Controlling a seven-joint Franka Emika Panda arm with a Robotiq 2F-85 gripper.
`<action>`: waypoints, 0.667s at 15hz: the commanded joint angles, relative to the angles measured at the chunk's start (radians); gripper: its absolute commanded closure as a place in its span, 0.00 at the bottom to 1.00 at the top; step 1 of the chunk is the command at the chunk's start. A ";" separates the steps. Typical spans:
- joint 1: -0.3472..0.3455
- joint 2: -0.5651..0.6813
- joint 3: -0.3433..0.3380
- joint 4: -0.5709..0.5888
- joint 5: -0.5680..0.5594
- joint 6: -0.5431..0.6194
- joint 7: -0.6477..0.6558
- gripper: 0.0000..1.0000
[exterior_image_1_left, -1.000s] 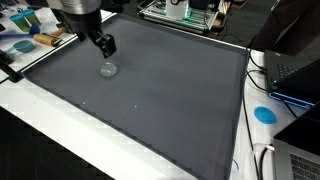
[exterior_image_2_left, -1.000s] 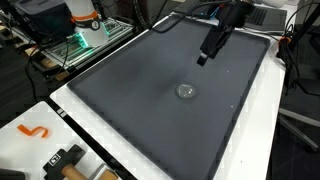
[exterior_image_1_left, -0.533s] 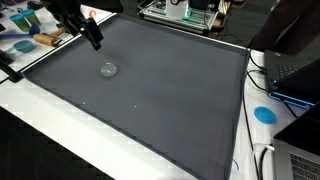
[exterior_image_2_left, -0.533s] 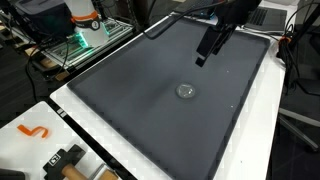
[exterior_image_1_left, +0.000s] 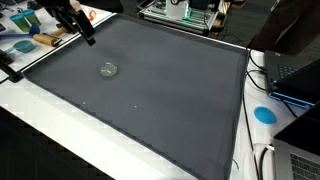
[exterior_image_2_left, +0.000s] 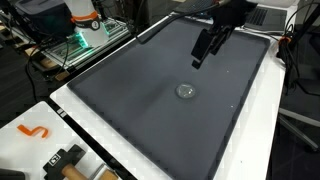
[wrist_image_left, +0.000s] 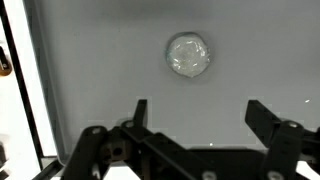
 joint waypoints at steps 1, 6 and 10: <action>-0.002 0.001 0.004 0.004 -0.002 -0.004 0.001 0.00; -0.020 0.018 0.010 -0.026 0.048 0.012 0.039 0.00; -0.031 0.025 0.011 -0.101 0.053 0.084 0.011 0.00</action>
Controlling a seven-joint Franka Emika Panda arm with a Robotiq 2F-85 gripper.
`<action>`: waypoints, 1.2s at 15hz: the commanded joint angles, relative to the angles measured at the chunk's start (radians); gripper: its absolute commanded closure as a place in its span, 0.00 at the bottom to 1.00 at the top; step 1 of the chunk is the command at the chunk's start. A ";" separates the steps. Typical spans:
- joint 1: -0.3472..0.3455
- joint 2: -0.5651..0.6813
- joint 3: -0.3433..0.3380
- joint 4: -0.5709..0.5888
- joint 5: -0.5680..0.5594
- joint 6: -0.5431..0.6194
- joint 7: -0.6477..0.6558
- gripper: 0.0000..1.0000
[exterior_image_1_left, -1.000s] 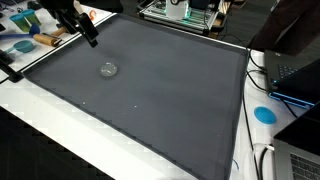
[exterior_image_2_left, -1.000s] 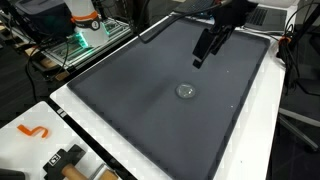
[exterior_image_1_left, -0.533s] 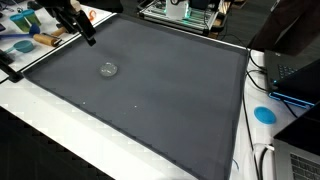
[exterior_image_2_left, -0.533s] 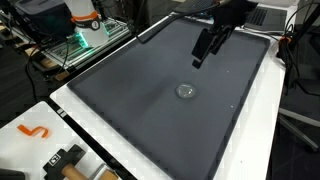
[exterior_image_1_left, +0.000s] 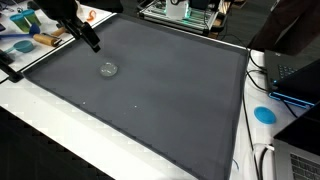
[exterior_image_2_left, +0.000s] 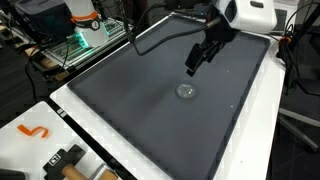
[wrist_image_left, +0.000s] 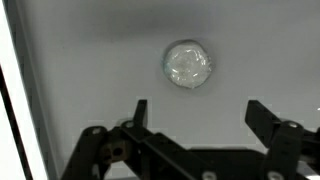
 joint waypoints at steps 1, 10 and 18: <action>-0.021 0.000 0.010 -0.091 0.024 0.089 -0.020 0.00; -0.048 0.016 0.029 -0.245 0.083 0.250 -0.070 0.00; -0.049 0.037 0.030 -0.292 0.101 0.315 -0.094 0.00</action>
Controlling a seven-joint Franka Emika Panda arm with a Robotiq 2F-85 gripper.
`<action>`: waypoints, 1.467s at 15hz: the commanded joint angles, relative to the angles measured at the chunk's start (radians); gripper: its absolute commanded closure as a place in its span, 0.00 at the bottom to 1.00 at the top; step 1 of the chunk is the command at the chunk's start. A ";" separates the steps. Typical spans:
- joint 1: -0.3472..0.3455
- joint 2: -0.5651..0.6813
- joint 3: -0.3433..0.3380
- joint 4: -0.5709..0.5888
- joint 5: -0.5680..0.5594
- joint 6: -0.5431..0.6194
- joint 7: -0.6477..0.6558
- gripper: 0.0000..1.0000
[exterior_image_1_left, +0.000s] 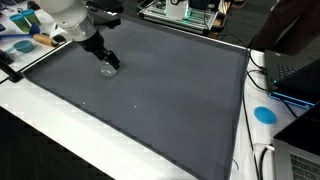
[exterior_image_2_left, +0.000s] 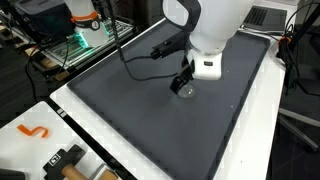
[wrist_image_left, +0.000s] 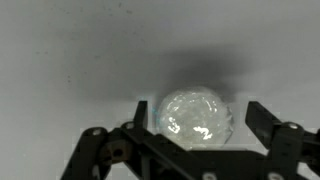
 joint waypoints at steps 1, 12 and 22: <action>-0.020 0.004 0.015 -0.030 0.025 0.063 -0.024 0.00; -0.021 0.004 0.017 -0.035 0.021 0.105 -0.031 0.76; -0.019 -0.007 0.016 -0.032 0.016 0.097 -0.044 0.99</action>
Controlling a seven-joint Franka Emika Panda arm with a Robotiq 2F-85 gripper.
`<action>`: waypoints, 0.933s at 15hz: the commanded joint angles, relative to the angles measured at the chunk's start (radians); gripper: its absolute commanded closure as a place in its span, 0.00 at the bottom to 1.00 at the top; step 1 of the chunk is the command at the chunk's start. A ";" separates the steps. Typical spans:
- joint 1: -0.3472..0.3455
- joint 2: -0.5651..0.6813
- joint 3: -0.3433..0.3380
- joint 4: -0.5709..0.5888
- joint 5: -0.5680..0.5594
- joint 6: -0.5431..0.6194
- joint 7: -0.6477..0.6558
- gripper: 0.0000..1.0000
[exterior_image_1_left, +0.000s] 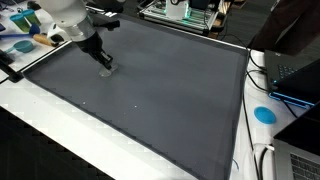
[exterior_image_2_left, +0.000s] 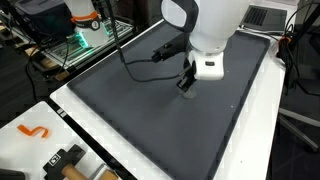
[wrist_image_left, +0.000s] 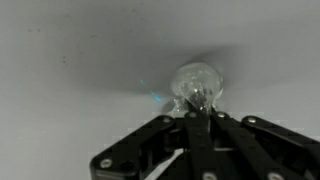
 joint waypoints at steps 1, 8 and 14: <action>-0.016 -0.005 0.013 -0.017 0.013 0.015 -0.024 0.99; -0.015 -0.007 0.013 -0.011 0.014 0.005 -0.024 0.69; -0.013 -0.008 0.014 -0.006 0.013 -0.002 -0.022 0.43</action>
